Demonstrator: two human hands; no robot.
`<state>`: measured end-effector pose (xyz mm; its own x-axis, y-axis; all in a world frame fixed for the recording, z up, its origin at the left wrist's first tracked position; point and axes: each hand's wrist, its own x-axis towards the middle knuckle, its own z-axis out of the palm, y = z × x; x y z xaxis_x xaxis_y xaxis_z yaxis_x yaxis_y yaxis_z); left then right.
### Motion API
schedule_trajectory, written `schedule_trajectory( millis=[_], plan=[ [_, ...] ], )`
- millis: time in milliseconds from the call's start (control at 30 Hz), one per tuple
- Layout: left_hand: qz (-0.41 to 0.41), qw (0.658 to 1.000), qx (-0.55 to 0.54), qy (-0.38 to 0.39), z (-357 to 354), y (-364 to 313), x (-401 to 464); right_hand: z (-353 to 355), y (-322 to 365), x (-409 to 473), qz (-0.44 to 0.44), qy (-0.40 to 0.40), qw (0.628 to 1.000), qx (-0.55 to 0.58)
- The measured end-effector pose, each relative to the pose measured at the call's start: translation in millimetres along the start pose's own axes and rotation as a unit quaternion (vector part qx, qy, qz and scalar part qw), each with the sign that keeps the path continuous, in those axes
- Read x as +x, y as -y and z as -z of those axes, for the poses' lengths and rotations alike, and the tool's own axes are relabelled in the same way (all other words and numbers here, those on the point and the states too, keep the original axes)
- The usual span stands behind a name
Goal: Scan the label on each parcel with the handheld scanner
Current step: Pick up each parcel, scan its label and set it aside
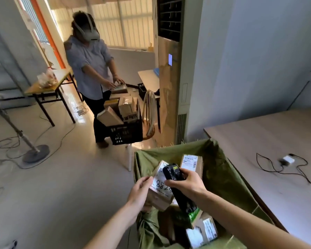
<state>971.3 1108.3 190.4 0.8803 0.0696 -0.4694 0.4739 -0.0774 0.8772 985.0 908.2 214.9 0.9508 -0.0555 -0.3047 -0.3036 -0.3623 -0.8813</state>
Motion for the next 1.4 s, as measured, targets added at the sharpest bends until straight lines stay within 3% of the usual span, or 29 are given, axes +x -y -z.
schedule_trajectory(
  millis=[267,367,567,767,1000,1200,1400],
  plan=[
    [0.057,0.997,0.04,0.026,-18.0,40.3,69.1,-11.3,-48.2,60.2,-0.032,-0.013,0.998,-0.051],
    [0.065,0.991,0.104,0.046,-20.2,47.7,83.2,-8.4,-55.4,75.3,-0.036,-0.009,0.996,-0.081],
    [0.011,0.977,0.212,0.009,-18.9,33.6,101.0,20.7,-64.2,74.5,-0.03,-0.028,0.987,-0.157],
    [-0.067,0.954,0.292,0.018,-23.1,-0.6,82.8,67.8,-57.9,33.7,-0.027,-0.071,0.986,-0.147],
    [-0.174,0.935,0.291,0.104,-58.9,-42.9,26.0,137.1,-46.3,-80.4,-0.039,-0.167,0.974,-0.149],
    [-0.28,0.871,0.328,0.236,-128.7,-82.2,-71.7,209.2,-33.0,-227.8,-0.089,-0.244,0.955,-0.146],
    [-0.346,0.81,0.342,0.328,-237.2,-117.3,-207.1,282.2,-27.7,-396.8,-0.143,-0.381,0.895,-0.182]
  ],
)
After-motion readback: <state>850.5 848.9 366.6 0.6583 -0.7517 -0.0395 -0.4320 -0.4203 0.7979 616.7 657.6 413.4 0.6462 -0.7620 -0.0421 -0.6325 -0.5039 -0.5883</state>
